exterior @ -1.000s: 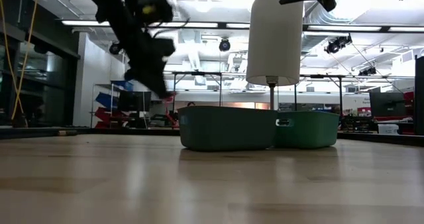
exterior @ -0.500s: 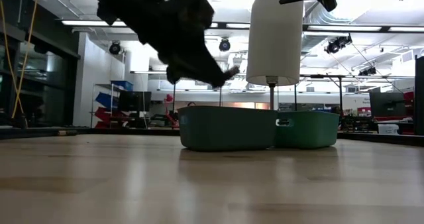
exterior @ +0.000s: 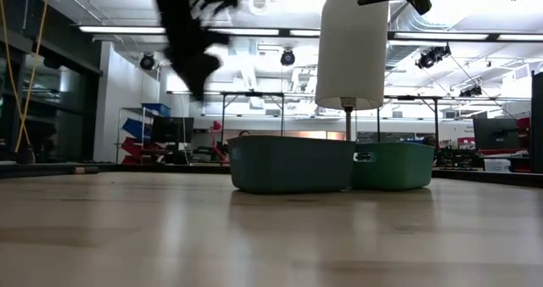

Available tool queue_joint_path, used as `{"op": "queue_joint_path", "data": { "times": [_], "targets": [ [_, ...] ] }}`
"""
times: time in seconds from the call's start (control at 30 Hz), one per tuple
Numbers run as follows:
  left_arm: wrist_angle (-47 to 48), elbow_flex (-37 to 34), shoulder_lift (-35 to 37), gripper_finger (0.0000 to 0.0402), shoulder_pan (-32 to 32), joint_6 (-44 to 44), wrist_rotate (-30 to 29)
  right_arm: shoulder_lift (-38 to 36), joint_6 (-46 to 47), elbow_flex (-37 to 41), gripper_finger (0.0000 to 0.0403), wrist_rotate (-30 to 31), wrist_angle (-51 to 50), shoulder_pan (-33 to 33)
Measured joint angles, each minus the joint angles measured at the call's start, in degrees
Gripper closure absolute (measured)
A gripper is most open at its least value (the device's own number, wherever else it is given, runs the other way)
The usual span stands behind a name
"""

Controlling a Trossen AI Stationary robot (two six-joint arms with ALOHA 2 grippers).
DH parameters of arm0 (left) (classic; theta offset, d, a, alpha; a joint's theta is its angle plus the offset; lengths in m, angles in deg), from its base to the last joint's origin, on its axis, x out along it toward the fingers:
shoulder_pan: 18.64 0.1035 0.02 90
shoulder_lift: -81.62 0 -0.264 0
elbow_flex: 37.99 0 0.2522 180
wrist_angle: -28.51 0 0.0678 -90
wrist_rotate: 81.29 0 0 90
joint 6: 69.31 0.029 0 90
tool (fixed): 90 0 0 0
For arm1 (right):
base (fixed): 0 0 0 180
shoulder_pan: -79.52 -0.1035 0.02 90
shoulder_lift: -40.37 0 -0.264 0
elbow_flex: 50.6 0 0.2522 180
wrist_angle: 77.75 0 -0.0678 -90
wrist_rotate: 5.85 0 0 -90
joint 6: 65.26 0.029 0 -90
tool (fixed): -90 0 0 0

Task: Sort batteries
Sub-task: Put the black battery into the blue bin

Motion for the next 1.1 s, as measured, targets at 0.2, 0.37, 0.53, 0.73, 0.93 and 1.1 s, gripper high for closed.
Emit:
{"op": "queue_joint_path", "data": {
  "times": [0.2, 0.37, 0.53, 0.73, 0.93, 1.1],
  "targets": [
    [7.2, -17.5, 13.6, 0.018, 23.1, -7.0, 14.1, 0.0, -1.2, 0.0, 0.0231, 0.0, 0.0, 0.0],
    [7.9, -22.5, 15.2, 0.0179, 33.6, -3.5, 16.3, 0.0, -1.2, 0.0, 0.0231, 0.0, 0.0, 0.2],
    [6.2, -19.9, 11.2, 0.0179, 36.9, 0.8, 13.9, 0.0, -1.2, 0.0, 0.0231, 0.0, 0.0, 0.5],
    [8.5, -14.4, 0.9, 0.0179, 40.3, 5.0, 13.3, 0.0, -0.7, 0.0, 0.0231, -0.1, 0.1, 0.8],
    [9.9, -11.7, -8.7, 0.0179, 42.9, 6.6, 11.9, 0.0, 0.7, 0.0, 0.0231, -0.2, 0.0, 0.8],
    [8.7, -9.2, -12.6, 0.0179, 42.8, 10.3, 13.8, 0.0, 0.7, 0.0, 0.0231, -0.2, 0.0, 0.8]
  ]
}}
